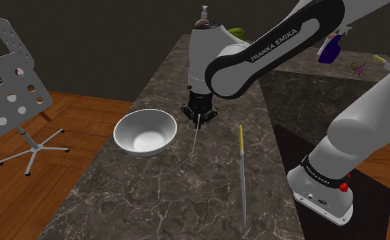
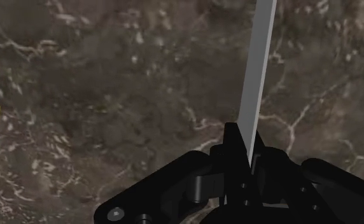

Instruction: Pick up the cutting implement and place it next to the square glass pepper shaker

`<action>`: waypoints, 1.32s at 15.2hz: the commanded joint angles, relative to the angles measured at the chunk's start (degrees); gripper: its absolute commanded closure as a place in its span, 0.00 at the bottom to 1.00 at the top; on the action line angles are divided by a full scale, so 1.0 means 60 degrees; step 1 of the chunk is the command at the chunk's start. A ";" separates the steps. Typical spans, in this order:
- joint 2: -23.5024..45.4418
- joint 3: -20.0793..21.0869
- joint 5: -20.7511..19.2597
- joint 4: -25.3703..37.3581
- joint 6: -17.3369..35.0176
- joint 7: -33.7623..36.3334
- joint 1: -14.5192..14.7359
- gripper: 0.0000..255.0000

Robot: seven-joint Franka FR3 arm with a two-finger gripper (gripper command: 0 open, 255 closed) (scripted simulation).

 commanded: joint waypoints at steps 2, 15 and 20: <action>-0.0316 -0.0091 0.0233 0.0117 -0.0379 -0.0190 0.0061 1.00; -0.1502 -0.0575 0.0827 0.0969 -0.2272 -0.0726 0.0277 1.00; -0.1813 -0.0748 0.0909 0.1384 -0.2972 -0.0831 0.0314 1.00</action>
